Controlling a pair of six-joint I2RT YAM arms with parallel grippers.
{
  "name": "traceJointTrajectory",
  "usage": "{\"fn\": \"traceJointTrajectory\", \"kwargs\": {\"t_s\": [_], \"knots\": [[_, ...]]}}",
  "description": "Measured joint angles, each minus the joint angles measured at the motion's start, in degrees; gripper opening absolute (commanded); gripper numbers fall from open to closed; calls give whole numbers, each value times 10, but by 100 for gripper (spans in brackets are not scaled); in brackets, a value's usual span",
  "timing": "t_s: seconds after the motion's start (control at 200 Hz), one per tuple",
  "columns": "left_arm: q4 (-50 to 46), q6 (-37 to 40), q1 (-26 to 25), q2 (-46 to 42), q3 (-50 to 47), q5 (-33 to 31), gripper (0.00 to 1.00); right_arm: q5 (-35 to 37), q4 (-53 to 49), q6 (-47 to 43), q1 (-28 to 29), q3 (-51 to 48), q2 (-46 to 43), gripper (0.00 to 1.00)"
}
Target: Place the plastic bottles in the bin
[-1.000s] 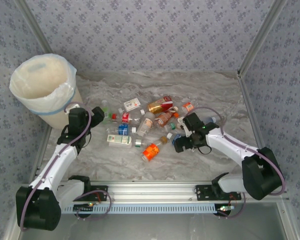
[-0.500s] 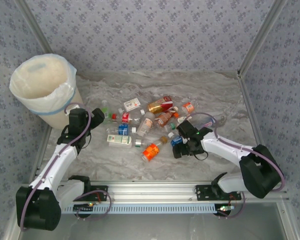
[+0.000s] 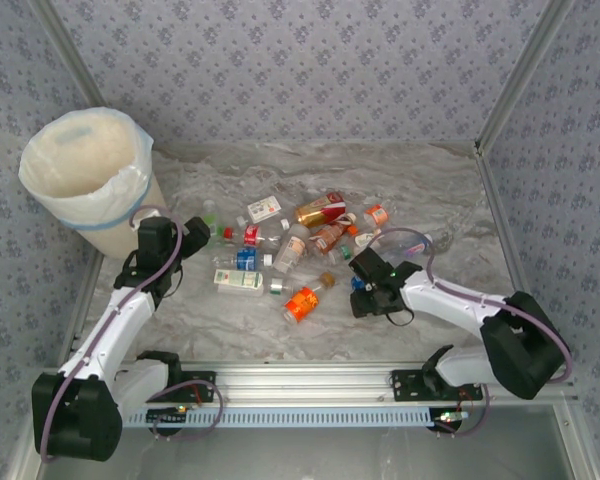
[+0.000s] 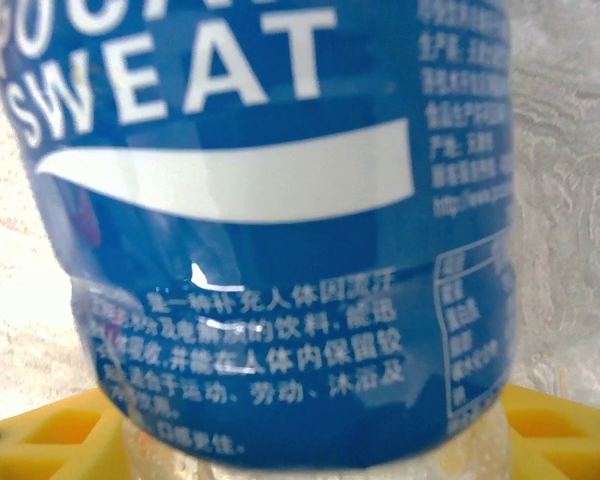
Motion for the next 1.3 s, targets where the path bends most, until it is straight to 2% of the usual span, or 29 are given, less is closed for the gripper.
{"fn": "traceJointTrajectory", "kwargs": {"t_s": [0.26,0.49,0.67,0.77,0.869,1.019,1.119,1.199,1.299], "knots": [[26,7,0,0,0,52,100,-2,-8,-7,21,-9,-105,50],[70,17,-5,-2,0,132,99,-3,17,-38,21,-9,-177,48],[127,12,-22,0,0,216,99,-29,90,-60,23,-7,-176,48],[151,8,-53,22,15,258,99,-51,156,-63,25,2,-150,48],[162,8,-109,57,52,283,99,-78,223,-67,29,21,-109,49],[195,3,-193,99,101,301,100,-121,303,-73,43,59,-50,49],[198,-6,-224,123,127,299,99,-139,343,-79,55,72,-34,50],[196,-11,-230,144,145,296,92,-148,367,-87,64,78,-26,50],[177,-9,-230,165,171,283,71,-151,378,-96,74,86,-13,50]]}}
